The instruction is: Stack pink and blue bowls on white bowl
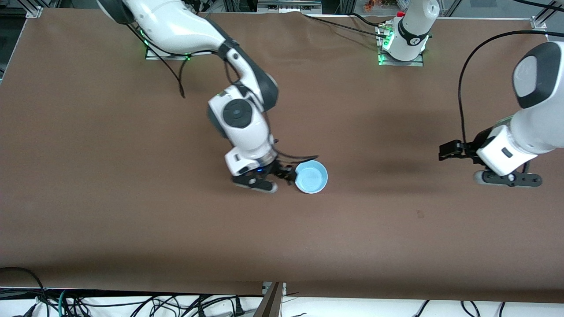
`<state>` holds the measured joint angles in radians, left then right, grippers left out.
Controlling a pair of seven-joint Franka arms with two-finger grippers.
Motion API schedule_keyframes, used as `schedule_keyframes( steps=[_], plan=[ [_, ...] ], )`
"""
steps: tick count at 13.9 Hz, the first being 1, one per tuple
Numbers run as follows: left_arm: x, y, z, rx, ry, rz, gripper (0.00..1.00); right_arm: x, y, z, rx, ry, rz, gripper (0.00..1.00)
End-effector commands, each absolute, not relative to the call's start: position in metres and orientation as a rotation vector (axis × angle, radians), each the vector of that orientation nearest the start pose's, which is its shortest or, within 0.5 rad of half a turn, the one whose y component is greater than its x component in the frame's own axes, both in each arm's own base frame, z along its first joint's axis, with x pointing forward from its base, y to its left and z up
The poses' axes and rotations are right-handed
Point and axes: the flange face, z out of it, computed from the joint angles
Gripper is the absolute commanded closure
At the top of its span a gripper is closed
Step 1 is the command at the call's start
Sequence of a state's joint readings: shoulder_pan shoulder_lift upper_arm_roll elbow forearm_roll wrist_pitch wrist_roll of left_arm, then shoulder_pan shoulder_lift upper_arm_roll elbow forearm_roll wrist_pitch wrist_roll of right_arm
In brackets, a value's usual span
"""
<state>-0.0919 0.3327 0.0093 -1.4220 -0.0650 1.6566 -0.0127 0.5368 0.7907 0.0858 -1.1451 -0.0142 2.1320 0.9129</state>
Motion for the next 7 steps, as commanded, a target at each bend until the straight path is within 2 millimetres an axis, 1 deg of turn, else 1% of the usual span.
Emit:
schedule_keyframes(
  steps=[1, 2, 3, 4, 5, 7],
  plan=[
    [0.654, -0.062, 0.501, -3.205, 0.125, 0.154, 0.0, 0.651, 0.385, 0.413, -2.981, 0.39, -0.138, 0.0],
    [0.654, -0.062, 0.5, -3.205, 0.125, 0.157, 0.0, 0.654, 0.364, 0.421, -3.003, 0.363, -0.116, 0.0],
    [0.654, -0.064, 0.497, -3.2, 0.128, 0.166, 0.0, 0.657, 0.337, 0.438, -3.018, 0.371, -0.093, 0.0],
    [0.653, -0.068, 0.497, -3.2, 0.135, 0.167, 0.0, 0.664, 0.316, 0.444, -3.013, 0.375, -0.059, 0.0],
    [0.652, -0.078, 0.495, -3.198, 0.159, 0.172, 0.0, 0.662, 0.306, 0.456, -3.012, 0.332, -0.043, 0.0],
    [0.654, -0.09, 0.481, -3.183, 0.183, 0.206, 0.0, 0.661, 0.286, 0.467, -3.033, 0.296, -0.012, 0.0]
  ],
)
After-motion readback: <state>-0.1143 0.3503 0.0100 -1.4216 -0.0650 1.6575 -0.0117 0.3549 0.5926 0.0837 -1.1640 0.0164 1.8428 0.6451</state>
